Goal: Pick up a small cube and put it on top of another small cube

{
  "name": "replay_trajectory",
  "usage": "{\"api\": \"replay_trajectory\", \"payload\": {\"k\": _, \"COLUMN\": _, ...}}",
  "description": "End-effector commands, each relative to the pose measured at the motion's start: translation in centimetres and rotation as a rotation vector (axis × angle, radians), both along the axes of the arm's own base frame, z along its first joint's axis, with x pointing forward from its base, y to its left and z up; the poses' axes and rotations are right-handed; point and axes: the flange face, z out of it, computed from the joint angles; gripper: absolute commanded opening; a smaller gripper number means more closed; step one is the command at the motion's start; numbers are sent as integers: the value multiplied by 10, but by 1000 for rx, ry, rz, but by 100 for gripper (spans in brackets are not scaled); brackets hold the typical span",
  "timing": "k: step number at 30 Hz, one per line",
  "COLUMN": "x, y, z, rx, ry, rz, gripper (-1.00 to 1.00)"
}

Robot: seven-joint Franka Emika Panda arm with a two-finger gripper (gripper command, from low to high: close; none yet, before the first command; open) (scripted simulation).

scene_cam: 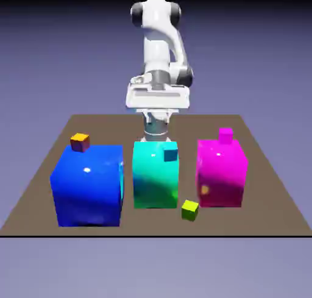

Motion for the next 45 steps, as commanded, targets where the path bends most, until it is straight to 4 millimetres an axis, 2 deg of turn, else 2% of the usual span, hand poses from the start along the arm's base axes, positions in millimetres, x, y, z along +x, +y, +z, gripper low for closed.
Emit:
{"api": "replay_trajectory", "payload": {"k": 1, "x": 9, "y": 1, "z": -6, "rx": 16, "ry": 46, "rz": -12, "gripper": 0}}
{"api": "replay_trajectory", "payload": {"k": 11, "x": 84, "y": 15, "z": -86, "rx": 154, "ry": 513, "rz": -139, "gripper": 0}}
{"api": "replay_trajectory", "payload": {"k": 16, "x": 111, "y": 27, "z": -135, "rx": 210, "ry": 748, "rz": -203, "gripper": 0}}
{"api": "replay_trajectory", "payload": {"k": 21, "x": 129, "y": 43, "z": -188, "rx": 254, "ry": 985, "rz": -266, "gripper": 0}}
{"api": "replay_trajectory", "payload": {"k": 30, "x": 140, "y": 75, "z": -287, "rx": 303, "ry": 1416, "rz": -372, "gripper": 0}}
{"api": "replay_trajectory", "payload": {"k": 31, "x": 139, "y": 78, "z": -296, "rx": 305, "ry": 1454, "rz": -381, "gripper": 0}}
{"api": "replay_trajectory", "payload": {"k": 32, "x": 139, "y": 78, "z": -296, "rx": 305, "ry": 1454, "rz": -381, "gripper": 0}}
{"api": "replay_trajectory", "payload": {"k": 35, "x": 113, "y": 91, "z": -347, "rx": 305, "ry": 1455, "rz": -380, "gripper": 0}}
{"api": "replay_trajectory", "payload": {"k": 36, "x": 109, "y": 92, "z": -353, "rx": 305, "ry": 1454, "rz": -380, "gripper": 0}}
{"api": "replay_trajectory", "payload": {"k": 37, "x": 109, "y": 92, "z": -353, "rx": 305, "ry": 1454, "rz": -380, "gripper": -100}}
{"api": "replay_trajectory", "payload": {"k": 38, "x": 109, "y": 92, "z": -353, "rx": 305, "ry": 1454, "rz": -380, "gripper": -100}}
{"api": "replay_trajectory", "payload": {"k": 41, "x": 136, "y": 80, "z": -303, "rx": 306, "ry": 1454, "rz": -381, "gripper": -100}}
{"api": "replay_trajectory", "payload": {"k": 45, "x": 138, "y": 75, "z": -224, "rx": 231, "ry": 1463, "rz": -245, "gripper": -100}}
